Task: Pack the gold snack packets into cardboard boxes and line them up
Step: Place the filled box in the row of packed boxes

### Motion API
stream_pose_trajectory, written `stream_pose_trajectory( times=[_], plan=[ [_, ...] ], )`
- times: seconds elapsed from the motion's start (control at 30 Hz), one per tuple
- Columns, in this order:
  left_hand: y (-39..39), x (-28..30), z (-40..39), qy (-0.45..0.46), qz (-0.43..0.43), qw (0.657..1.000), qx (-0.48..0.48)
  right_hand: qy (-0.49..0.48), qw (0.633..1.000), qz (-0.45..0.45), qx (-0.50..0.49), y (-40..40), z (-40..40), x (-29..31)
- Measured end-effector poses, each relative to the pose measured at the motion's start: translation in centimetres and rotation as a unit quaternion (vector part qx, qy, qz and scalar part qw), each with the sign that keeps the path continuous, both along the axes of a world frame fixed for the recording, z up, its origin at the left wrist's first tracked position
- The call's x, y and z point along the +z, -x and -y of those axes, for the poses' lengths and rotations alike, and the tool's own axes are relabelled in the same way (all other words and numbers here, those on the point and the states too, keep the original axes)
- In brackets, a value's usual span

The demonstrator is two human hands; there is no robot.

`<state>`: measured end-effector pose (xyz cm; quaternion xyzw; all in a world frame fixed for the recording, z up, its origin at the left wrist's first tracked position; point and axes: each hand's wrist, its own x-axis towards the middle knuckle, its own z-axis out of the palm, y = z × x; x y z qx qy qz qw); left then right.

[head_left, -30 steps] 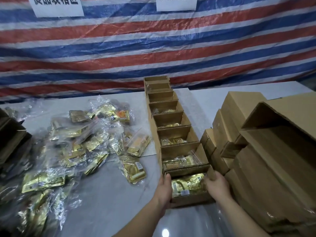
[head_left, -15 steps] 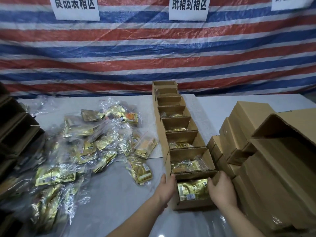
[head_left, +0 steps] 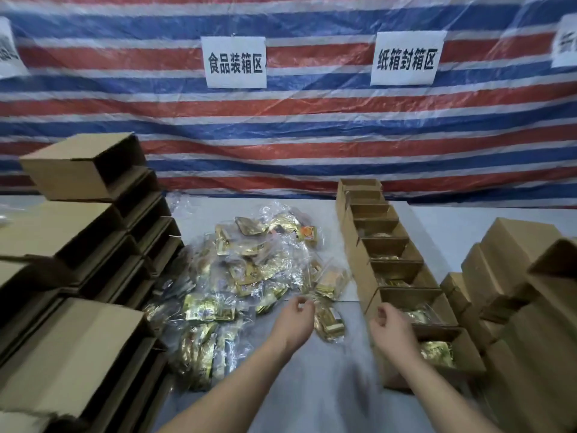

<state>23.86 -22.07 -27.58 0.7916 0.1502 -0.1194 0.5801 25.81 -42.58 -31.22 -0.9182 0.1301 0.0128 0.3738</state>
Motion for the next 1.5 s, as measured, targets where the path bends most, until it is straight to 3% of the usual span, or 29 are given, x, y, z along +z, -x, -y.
stream_pose_trajectory(
  times=[0.17,0.4,0.6,0.67,0.77,0.93,1.03,1.37,1.5],
  plan=[
    [1.8,2.9,-3.2,-0.033,0.081,0.996,0.005,-0.098,0.993,0.059,0.023,1.7,-5.4,3.3],
    [3.3,6.1,-4.8,-0.045,0.138,0.989,0.026,-0.137,0.985,0.067,0.081,2.9,-10.3,6.5],
    [-0.2,14.1,-9.8,-0.082,0.214,0.97,0.083,-0.167,0.965,0.141,0.147,0.1,-17.3,12.0],
    [-1.3,16.8,-12.6,-0.129,0.234,0.959,0.09,-0.193,0.951,0.161,0.177,-0.9,-20.4,13.5],
    [-2.4,19.6,-19.6,-0.263,0.27,0.918,0.126,-0.205,0.94,0.152,0.227,-2.4,-26.2,15.4],
    [-5.1,20.9,-32.2,-0.464,0.185,0.847,0.18,-0.162,0.932,0.106,0.307,-4.8,-34.9,18.2],
    [-7.8,20.6,-37.4,-0.53,0.135,0.814,0.194,-0.148,0.929,0.086,0.327,-7.0,-38.7,19.8],
    [-16.9,15.7,-41.7,-0.553,0.032,0.814,0.176,-0.112,0.936,0.08,0.323,-13.0,-42.4,19.5],
    [-17.0,15.1,-42.0,-0.579,0.079,0.785,0.205,-0.1,0.945,0.084,0.298,-13.5,-40.9,19.3]
  ],
)
